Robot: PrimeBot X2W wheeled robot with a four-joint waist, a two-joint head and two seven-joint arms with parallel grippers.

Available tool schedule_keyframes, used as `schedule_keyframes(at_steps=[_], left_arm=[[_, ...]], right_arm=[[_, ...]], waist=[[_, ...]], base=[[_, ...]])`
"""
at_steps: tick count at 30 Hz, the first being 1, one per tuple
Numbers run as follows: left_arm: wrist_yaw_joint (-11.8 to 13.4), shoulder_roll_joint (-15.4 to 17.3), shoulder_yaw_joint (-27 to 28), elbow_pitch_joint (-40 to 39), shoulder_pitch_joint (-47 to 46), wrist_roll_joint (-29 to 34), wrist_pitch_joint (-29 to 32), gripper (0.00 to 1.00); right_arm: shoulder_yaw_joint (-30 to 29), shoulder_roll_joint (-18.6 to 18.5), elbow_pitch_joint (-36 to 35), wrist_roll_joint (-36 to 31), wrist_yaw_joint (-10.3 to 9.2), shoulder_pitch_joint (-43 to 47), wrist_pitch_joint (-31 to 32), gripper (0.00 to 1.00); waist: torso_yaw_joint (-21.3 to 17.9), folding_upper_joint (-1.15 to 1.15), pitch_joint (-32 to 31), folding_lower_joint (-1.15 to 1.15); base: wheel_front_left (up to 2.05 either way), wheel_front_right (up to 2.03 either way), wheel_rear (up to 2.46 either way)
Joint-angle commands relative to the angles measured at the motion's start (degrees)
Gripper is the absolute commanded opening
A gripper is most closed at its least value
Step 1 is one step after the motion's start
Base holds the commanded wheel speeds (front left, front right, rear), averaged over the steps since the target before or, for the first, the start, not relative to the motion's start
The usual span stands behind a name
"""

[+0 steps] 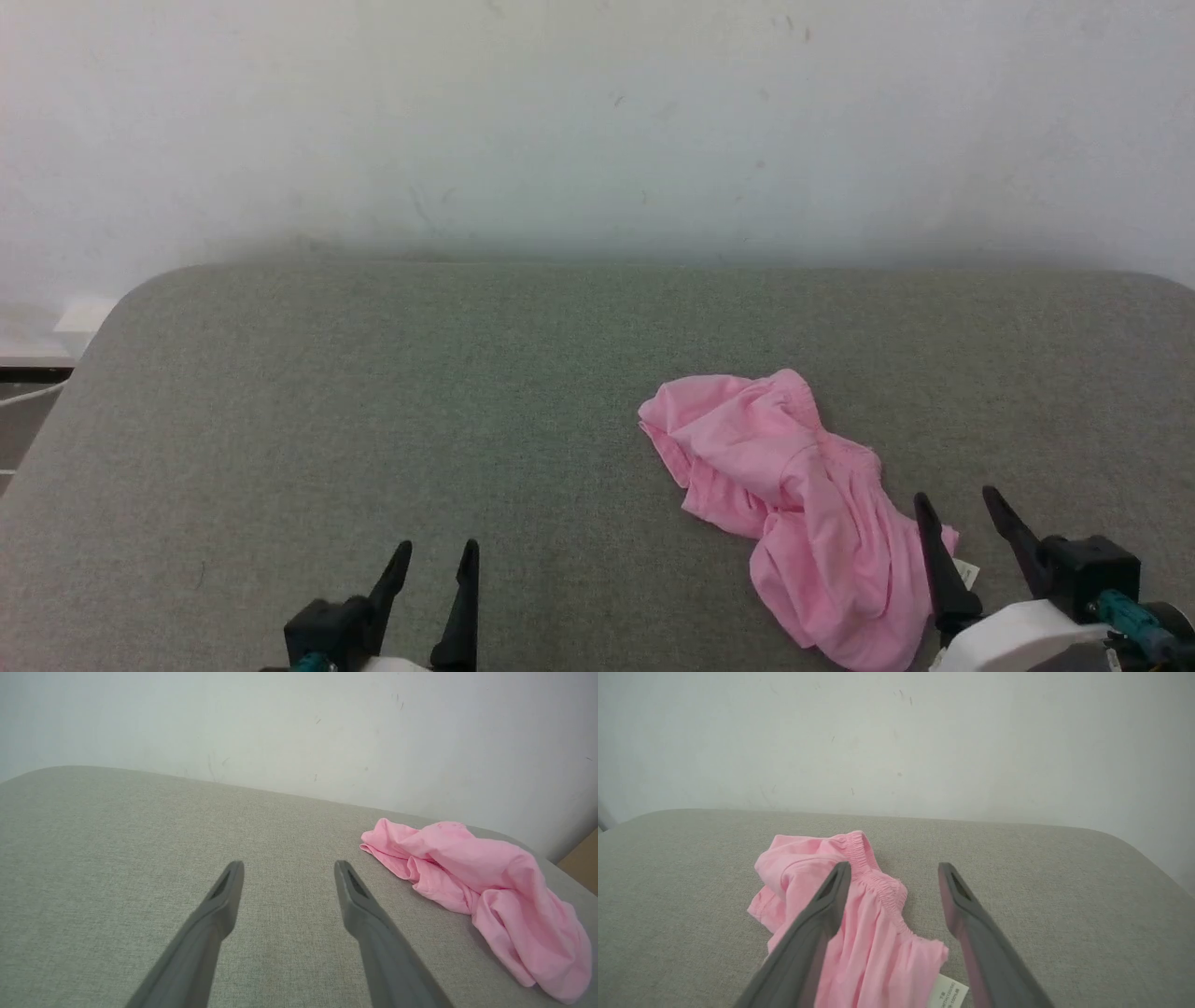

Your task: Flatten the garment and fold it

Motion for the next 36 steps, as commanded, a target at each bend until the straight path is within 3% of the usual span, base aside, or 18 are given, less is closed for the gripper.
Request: schedule_keyframes(at_steps=[1, 10, 15, 20, 27, 28, 29, 30, 36], left_arm=[[-0.18, 0.02, 0.28, -0.21, -1.26, -0.34, 0.85, 1.00], [-0.12, 0.55, -0.91, -0.92, -3.21, 0.98, 1.28, 1.00], [-0.38, -0.20, -2.12, -0.30, -4.73, 1.66, 1.01, 1.00], [-0.54, -0.57, -2.58, 0.66, -6.23, 2.12, 0.58, 1.00], [-0.78, -0.82, -2.93, 1.87, -7.43, 2.45, 0.11, 1.00], [-0.80, -0.89, -2.99, 2.02, -7.53, 2.46, 0.05, 1.00], [-0.80, -0.94, -3.02, 2.17, -7.58, 2.46, -0.01, 1.00], [-0.79, -0.97, -3.06, 2.31, -7.62, 2.48, -0.06, 1.00], [-0.67, -1.05, -3.42, 3.48, -6.99, 2.36, -0.22, 1.00]], right_arm=[[-0.71, 0.16, 0.01, -0.32, -0.05, 0.12, 2.02, 1.00], [-4.27, -1.26, 0.79, 3.20, -0.05, -2.84, 25.59, 1.00], [-7.15, -1.87, 2.59, 3.84, -0.05, -5.96, 34.17, 1.00], [-7.53, -2.07, 5.75, 4.96, -0.05, -8.18, 38.05, 1.00], [-6.76, -2.26, 10.19, 5.60, -0.05, -9.82, 35.69, 1.00], [-6.34, -2.32, 10.93, 5.63, -0.05, -9.89, 35.05, 0.88], [-6.00, -2.39, 11.62, 5.76, -0.05, -9.95, 34.34, 0.05], [-5.82, -2.41, 12.07, 6.07, -0.05, -10.06, 33.30, 0.00], [-10.59, -3.15, 11.93, 5.09, -0.05, -11.80, 24.11, 0.00]], waist=[[0.28, 0.00, 0.43, 0.01], [2.35, 0.00, 2.70, 0.01], [4.56, 0.00, 4.97, 0.01], [6.61, 0.00, 7.14, 0.01], [8.04, 0.00, 8.68, 0.01], [8.17, 0.00, 8.76, 0.01], [8.26, 0.00, 8.81, 0.01], [8.31, 0.00, 8.82, 0.01], [7.45, 0.00, 6.21, 0.01]], base=[[0.00, 0.00, 0.00], [0.00, 0.00, 0.00], [0.00, 0.00, 0.00], [0.00, 0.00, 0.00], [0.00, 0.00, 0.00], [0.00, 0.00, 0.00], [0.00, 0.00, 0.00], [0.00, 0.00, 0.00], [0.00, 0.00, 0.00]])
